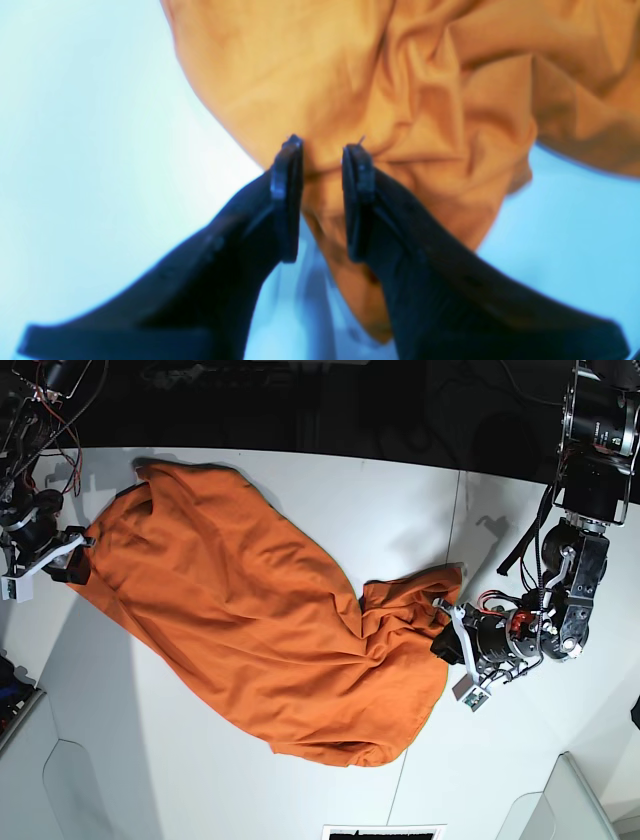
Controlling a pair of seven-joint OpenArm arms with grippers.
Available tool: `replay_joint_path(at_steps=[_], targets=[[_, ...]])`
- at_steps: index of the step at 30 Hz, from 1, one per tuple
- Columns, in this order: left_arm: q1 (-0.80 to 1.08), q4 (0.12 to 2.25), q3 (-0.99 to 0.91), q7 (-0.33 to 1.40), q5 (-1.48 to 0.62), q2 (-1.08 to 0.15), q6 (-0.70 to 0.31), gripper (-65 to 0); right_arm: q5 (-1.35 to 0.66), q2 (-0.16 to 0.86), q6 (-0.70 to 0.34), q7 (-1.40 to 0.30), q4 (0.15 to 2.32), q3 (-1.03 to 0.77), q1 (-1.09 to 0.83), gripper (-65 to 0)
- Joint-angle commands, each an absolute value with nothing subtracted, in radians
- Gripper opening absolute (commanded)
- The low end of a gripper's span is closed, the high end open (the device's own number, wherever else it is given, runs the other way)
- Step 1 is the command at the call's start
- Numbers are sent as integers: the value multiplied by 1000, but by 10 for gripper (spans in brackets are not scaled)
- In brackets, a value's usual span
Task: Layout the t-shirt on the table in an organized manner, then fold the t-shirt properly
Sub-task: 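Grasp shirt edges with both grippers and stretch them apart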
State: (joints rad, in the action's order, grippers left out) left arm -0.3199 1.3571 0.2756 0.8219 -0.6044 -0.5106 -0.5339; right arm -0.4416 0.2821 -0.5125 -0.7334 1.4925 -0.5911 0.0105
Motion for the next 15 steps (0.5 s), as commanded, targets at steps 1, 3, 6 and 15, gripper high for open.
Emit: replay_joint_path(at_steps=[1, 3, 6, 15], targets=[[-334, 1374, 267, 812, -632, -522, -535, -486, -449, 311, -516, -704, 1475, -593, 51, -363], [-314, 1374, 267, 812, -656, -522, -534, -486, -448, 334, -519, -702, 1412, -593, 95, -277], [-282, 1400, 266, 809, -673, -522, -535, -486, -444, 375, -521, -702, 1350, -587, 137, -259], [-193, 1443, 246, 805, -648, -521, -534, -486, -396, 455, -521, -701, 1326, -361, 141, -260]])
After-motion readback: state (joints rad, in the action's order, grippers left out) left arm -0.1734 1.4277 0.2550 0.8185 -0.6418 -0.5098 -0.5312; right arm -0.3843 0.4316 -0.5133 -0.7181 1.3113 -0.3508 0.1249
